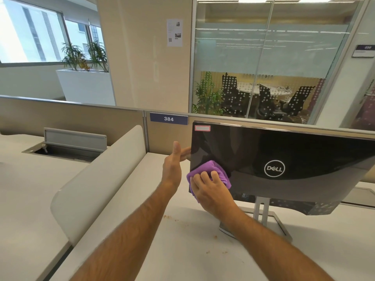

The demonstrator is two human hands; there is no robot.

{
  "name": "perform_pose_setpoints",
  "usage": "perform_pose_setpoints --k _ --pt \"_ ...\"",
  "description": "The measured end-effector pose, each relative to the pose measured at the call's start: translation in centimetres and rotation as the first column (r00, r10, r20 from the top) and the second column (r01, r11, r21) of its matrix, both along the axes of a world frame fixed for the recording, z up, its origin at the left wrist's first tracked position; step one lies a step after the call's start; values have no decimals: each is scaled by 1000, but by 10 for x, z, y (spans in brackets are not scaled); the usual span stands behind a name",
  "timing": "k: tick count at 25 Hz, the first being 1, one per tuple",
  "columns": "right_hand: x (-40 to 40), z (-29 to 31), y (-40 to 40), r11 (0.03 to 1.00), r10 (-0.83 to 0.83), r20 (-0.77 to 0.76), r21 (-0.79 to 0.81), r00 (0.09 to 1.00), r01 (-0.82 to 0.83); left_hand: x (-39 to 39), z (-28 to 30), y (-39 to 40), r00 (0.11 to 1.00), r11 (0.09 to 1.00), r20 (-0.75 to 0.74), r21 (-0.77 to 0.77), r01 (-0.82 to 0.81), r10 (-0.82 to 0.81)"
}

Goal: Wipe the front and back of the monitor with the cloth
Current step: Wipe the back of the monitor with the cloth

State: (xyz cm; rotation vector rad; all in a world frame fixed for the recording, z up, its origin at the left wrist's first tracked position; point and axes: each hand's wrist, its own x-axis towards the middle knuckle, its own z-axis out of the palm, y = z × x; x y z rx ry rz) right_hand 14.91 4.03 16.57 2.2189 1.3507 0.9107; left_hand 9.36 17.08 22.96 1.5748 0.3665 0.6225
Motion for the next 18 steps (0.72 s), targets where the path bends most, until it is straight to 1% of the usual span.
perform_pose_setpoints --k 7,13,18 --pt "3 -7 -32 997 -12 -73 76 997 18 1 -4 -6 999 1000 33 -29 -5 6" --pt "5 -14 -72 996 -77 -118 34 990 81 3 -5 -12 999 997 38 -73 -29 32" --pt "6 -10 -69 983 -84 -137 150 987 104 1 -4 -16 999 996 35 -89 -28 32"
